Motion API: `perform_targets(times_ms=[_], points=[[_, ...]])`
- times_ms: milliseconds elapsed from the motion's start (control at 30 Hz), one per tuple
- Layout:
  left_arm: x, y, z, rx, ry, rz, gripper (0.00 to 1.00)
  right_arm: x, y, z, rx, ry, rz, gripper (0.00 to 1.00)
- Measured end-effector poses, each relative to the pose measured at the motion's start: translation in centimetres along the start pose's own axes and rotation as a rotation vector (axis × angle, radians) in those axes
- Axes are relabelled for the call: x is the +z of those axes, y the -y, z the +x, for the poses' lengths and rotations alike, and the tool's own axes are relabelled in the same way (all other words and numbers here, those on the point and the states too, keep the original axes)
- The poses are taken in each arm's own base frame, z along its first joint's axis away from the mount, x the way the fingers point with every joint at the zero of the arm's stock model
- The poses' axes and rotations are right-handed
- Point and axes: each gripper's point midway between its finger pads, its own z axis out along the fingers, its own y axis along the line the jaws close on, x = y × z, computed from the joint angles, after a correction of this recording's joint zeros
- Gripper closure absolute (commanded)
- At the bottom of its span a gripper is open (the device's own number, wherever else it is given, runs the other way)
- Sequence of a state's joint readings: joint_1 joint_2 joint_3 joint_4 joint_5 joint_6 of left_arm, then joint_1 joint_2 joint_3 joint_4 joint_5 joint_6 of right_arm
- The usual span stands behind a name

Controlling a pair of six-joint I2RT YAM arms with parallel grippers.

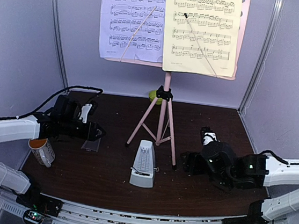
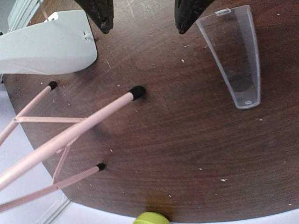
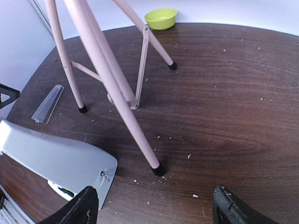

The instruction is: Set up the instrument practice props

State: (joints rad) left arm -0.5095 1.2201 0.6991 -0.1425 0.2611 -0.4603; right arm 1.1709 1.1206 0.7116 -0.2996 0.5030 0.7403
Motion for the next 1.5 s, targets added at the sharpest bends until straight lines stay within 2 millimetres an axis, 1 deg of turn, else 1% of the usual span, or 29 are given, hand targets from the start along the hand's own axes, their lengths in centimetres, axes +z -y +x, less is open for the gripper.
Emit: perform_targets(times_ms=[67, 133, 200, 267, 333, 467, 567, 667, 767, 800, 833, 900, 1033, 1133, 1200, 1333, 1467, 1500], points=[[-0.8, -1.8, -1.1, -0.032, 0.038, -0.034, 0.52, -0.6, 1.0, -1.2, 0.03, 0.025, 0.011, 0.12], [-1.6, -3.1, -1.9, -0.055, 0.065, -0.061, 0.52, -1.0, 2.0, -2.2, 0.054, 0.045, 0.028, 0.11], [-2.2, -4.4, -2.5, -0.074, 0.081, -0.087, 0.52, -1.4, 3.5, -3.2, 0.086, 0.064, 0.053, 0.09], [-2.8, -5.4, -3.3, -0.084, 0.094, -0.112, 0.52, -1.8, 5.0, -4.3, 0.121, 0.089, 0.079, 0.08], [-3.4, -6.0, -4.3, -0.086, 0.111, -0.129, 0.52, -2.3, 6.6, -5.4, 0.153, 0.111, 0.105, 0.06], [-4.7, -6.1, -7.2, -0.073, 0.165, -0.139, 0.5, -3.5, 9.3, -7.9, 0.209, 0.159, 0.147, 0.01], [-5.9, -5.6, -9.7, -0.052, 0.203, -0.139, 0.46, -4.8, 10.5, -10.4, 0.242, 0.205, 0.159, 0.0], [-7.2, -4.9, -11.8, -0.02, 0.234, -0.136, 0.35, -6.1, 11.4, -12.5, 0.263, 0.245, 0.163, 0.0], [-8.2, -4.5, -12.7, 0.005, 0.252, -0.141, 0.18, -7.2, 11.8, -14.1, 0.267, 0.267, 0.157, 0.0], [-8.6, -4.4, -12.6, 0.007, 0.251, -0.144, 0.07, -7.4, 11.8, -14.4, 0.263, 0.268, 0.153, 0.0], [-8.9, -4.4, -12.4, 0.013, 0.248, -0.149, 0.03, -7.6, 11.8, -14.6, 0.261, 0.268, 0.15, 0.0], [-9.9, -4.1, -12.1, 0.021, 0.254, -0.161, 0.02, -7.9, 11.7, -14.8, 0.255, 0.262, 0.139, 0.0], [-12.8, -3.8, -11.2, 0.034, 0.32, -0.206, 0.02, -8.2, 11.5, -14.4, 0.242, 0.24, 0.116, 0.0], [-14.9, -4.1, -9.8, 0.016, 0.373, -0.257, 0.02, -8.4, 11.2, -13.9, 0.237, 0.229, 0.09, 0.0], [-15.6, -4.8, -8.6, -0.013, 0.383, -0.298, 0.02, -8.3, 11.2, -13.2, 0.232, 0.217, 0.078, 0.0], [-15.8, -6.8, -5.8, -0.092, 0.338, -0.395, 0.02, -7.5, 11.6, -10.7, 0.221, 0.172, 0.072, 0.0], [-14.8, -8.9, -2.1, -0.151, 0.243, -0.467, 0.02, -6.3, 12.3, -7.5, 0.209, 0.113, 0.078, 0.0], [-14.6, -9.3, -1.2, -0.164, 0.221, -0.483, 0.02, -6.0, 12.4, -6.9, 0.208, 0.101, 0.081, 0.0]])
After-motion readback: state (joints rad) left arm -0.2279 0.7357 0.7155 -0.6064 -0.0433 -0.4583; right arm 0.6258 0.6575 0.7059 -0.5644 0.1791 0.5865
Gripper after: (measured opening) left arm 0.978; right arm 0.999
